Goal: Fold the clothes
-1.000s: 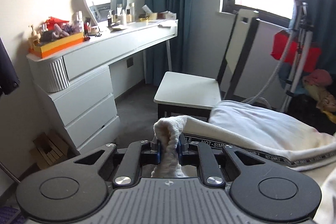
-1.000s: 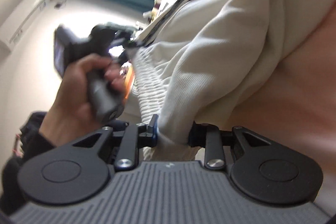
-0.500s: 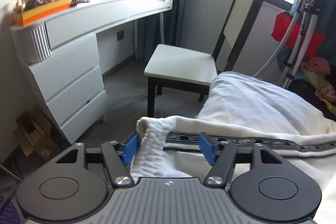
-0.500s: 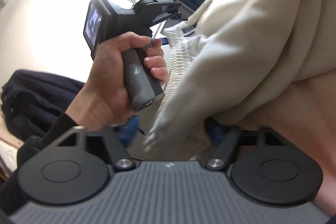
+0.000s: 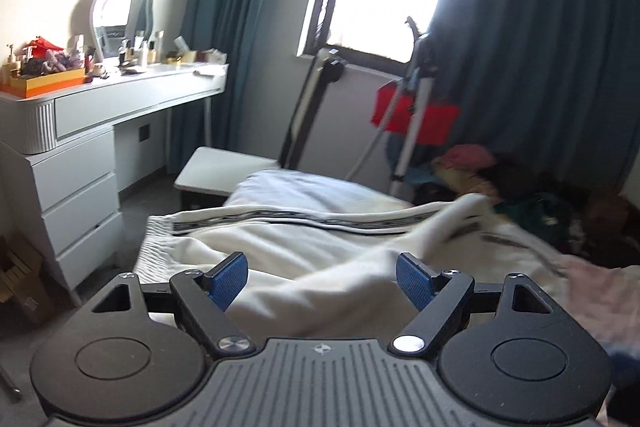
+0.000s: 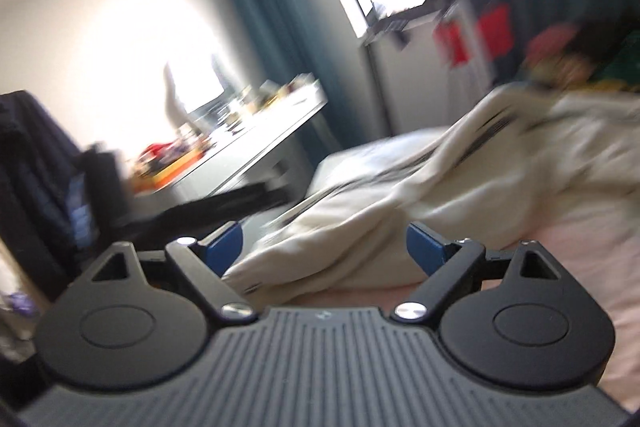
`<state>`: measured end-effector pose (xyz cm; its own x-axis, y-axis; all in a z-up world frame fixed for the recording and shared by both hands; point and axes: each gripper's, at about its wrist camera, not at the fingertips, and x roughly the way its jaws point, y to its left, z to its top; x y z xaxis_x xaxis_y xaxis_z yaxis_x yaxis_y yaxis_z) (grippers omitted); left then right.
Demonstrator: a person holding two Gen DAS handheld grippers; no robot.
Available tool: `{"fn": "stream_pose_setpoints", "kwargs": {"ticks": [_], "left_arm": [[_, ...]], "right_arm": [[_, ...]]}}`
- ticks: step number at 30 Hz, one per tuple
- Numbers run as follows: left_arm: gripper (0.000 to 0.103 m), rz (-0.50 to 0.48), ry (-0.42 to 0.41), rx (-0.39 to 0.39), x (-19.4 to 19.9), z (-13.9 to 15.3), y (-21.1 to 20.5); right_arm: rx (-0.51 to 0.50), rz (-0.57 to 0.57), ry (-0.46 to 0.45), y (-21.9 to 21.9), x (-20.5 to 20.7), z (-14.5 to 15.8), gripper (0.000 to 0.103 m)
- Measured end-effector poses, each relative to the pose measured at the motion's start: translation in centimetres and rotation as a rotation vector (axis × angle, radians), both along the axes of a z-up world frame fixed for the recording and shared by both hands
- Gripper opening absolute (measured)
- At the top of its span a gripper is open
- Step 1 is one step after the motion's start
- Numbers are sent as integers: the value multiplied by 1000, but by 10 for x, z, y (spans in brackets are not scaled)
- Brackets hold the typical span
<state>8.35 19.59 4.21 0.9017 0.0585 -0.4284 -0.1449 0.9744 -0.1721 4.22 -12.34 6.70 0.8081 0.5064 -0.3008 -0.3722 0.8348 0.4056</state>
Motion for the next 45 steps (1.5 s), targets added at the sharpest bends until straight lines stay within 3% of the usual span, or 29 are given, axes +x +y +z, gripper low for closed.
{"fn": "stream_pose_setpoints", "kwargs": {"ticks": [5, 7, 11, 16, 21, 24, 31, 34, 39, 45], "left_arm": [[84, -32, -49, -58, -64, 15, -61], [84, -41, -60, -75, -83, 14, -82], [85, -82, -113, -5, -120, -5, -135], [86, -124, -90, -2, -125, -38, -171], [87, -137, -109, 49, -125, -63, -175], [89, -132, -114, 63, -124, -72, -169], [90, -139, -99, 63, -112, -82, -166], [99, -197, -95, 66, -99, -91, -173], [99, -339, -58, 230, -52, -124, -202], [99, -278, -11, 328, 43, -148, -205]], "right_arm": [[-66, -115, -62, -65, -26, 3, 90], [-83, -151, -70, -93, -29, -14, 90], [-117, -222, -106, -125, -35, -31, 90], [-148, -280, -133, -154, -49, -60, 90], [-199, -316, -180, -154, -58, -81, 90], [-200, -322, -163, -156, -54, -89, 90], [-145, -367, -91, -165, -39, -103, 90], [-145, -388, -73, -168, -40, -105, 90], [-153, -428, -61, -173, -44, -108, 90], [-129, -447, -18, -181, -27, -117, 90]]}}
